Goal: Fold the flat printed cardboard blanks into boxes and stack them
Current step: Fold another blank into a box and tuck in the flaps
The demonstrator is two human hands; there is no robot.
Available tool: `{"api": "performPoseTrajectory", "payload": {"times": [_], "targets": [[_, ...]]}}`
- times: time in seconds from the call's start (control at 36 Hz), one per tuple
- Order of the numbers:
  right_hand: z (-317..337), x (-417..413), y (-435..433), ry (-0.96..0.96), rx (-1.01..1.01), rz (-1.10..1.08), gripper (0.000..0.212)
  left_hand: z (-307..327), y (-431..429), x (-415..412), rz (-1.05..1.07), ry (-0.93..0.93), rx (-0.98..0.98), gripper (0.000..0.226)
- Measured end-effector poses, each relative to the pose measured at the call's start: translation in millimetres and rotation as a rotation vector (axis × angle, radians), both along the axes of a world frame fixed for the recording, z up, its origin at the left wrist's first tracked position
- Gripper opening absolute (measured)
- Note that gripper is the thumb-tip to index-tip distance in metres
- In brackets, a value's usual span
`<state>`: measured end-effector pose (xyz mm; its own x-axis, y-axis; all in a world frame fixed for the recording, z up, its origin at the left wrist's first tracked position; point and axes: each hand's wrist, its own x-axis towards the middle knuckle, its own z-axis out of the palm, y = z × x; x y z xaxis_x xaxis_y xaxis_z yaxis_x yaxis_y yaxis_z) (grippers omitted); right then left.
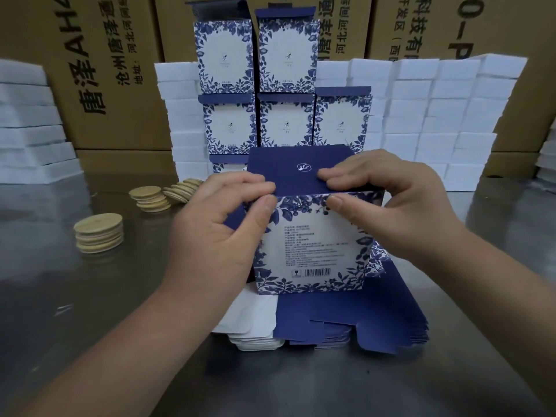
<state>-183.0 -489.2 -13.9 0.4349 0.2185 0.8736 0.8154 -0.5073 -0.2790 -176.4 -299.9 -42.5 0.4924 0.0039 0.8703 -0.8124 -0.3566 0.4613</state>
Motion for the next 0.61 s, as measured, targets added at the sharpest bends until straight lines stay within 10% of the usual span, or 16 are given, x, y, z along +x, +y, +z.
{"api": "performPoseTrajectory", "payload": {"times": [0.61], "targets": [[-8,2,10,-0.065,-0.015,-0.087,0.023,3,-19,5,0.014,-0.125,0.069,0.022]]}}
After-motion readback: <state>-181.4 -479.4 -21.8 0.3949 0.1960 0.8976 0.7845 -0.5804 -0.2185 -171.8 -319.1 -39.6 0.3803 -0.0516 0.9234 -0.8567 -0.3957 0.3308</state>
